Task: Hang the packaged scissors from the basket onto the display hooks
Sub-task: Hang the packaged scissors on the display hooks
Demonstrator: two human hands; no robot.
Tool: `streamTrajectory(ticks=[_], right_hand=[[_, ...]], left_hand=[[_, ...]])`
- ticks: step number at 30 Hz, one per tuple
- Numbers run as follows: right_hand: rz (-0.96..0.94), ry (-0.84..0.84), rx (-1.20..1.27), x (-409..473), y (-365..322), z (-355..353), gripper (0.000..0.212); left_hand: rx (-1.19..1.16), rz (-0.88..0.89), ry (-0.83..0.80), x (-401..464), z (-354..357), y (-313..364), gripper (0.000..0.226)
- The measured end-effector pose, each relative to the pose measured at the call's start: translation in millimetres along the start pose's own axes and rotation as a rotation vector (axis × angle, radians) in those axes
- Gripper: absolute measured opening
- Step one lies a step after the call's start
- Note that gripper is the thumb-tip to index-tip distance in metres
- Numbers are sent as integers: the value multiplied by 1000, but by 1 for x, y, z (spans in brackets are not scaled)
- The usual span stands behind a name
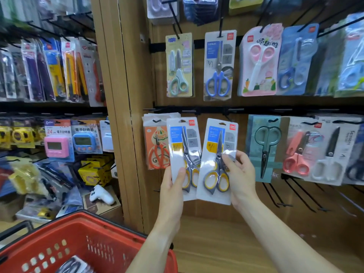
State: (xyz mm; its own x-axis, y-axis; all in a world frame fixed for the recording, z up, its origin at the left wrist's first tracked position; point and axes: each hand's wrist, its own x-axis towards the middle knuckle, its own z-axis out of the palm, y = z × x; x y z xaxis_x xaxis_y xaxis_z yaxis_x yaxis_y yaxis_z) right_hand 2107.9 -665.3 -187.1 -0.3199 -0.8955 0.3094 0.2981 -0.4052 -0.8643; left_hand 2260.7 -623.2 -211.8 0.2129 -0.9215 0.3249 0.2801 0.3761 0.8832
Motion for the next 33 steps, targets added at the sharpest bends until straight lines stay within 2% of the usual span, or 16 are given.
streamTrajectory(ticks=[13,21,29,33], right_hand=[[-91,-9,-162,7,-14,-28,14],[-109,91,-182,14,-14,-22,12],[-42,171,-255,41,-12,-15,11],[135,198,-313,82,-9,-9,15]], left_hand=[[163,12,-30,-6,-16,-1,21],[182,51,-97,-8,-8,3,26],[173,32,-154,-11,2,12,25],[170,17,-171,-13,5,14,20]])
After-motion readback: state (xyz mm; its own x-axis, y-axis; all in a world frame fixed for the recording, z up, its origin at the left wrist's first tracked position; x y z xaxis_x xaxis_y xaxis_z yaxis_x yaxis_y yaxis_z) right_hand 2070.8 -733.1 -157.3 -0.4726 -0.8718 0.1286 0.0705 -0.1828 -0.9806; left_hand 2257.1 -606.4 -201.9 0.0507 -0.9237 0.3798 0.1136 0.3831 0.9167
